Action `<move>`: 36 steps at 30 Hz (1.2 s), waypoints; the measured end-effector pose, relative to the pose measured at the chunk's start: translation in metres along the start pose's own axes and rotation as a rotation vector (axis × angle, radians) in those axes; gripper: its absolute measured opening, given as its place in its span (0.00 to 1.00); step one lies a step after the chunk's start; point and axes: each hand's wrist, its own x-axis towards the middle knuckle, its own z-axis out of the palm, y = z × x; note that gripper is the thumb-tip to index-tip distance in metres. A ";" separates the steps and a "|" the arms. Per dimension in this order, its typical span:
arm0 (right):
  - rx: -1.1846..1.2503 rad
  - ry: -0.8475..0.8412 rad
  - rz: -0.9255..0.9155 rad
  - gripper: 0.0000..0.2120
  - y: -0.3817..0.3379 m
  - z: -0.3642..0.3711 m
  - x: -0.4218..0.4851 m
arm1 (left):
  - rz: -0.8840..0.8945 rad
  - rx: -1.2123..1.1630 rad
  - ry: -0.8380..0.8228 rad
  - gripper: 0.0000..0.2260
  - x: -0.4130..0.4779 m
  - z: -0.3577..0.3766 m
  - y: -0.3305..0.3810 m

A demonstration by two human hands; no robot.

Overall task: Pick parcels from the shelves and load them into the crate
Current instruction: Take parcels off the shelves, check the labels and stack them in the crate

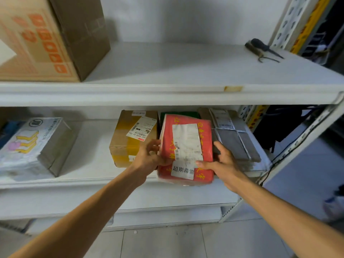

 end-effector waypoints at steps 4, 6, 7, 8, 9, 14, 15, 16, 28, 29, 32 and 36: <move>0.043 0.058 -0.017 0.32 0.005 0.005 -0.033 | 0.017 0.053 -0.080 0.24 -0.009 -0.001 -0.006; 0.027 0.127 -0.032 0.28 0.006 0.007 -0.049 | 0.028 0.053 -0.135 0.24 -0.010 0.000 -0.008; 0.016 0.168 -0.040 0.28 0.006 0.008 -0.056 | 0.027 0.053 -0.162 0.24 -0.010 0.001 -0.009; 0.007 0.207 -0.050 0.27 0.006 0.010 -0.063 | 0.027 0.060 -0.192 0.24 -0.009 0.001 -0.010; -0.002 0.246 -0.054 0.27 0.006 0.013 -0.071 | 0.029 0.070 -0.223 0.24 -0.009 0.001 -0.010; 0.027 0.474 -0.037 0.23 0.013 0.026 -0.129 | 0.036 0.129 -0.440 0.25 -0.012 0.010 -0.009; 0.041 0.515 -0.032 0.23 0.015 0.028 -0.141 | 0.036 0.155 -0.498 0.25 -0.015 0.014 -0.010; 0.063 0.563 -0.026 0.24 0.018 0.031 -0.155 | 0.038 0.180 -0.558 0.25 -0.019 0.019 -0.012; 0.313 1.154 0.066 0.25 0.111 0.053 -0.362 | 0.048 0.397 -1.236 0.23 -0.137 0.137 -0.090; 0.333 1.203 0.071 0.25 0.120 0.057 -0.382 | 0.049 0.424 -1.278 0.23 -0.151 0.147 -0.100; 0.385 1.365 0.097 0.28 0.145 0.078 -0.446 | 0.030 0.517 -1.417 0.22 -0.202 0.178 -0.132; 0.486 1.602 0.128 0.29 0.177 0.113 -0.530 | -0.055 0.598 -1.652 0.25 -0.286 0.214 -0.176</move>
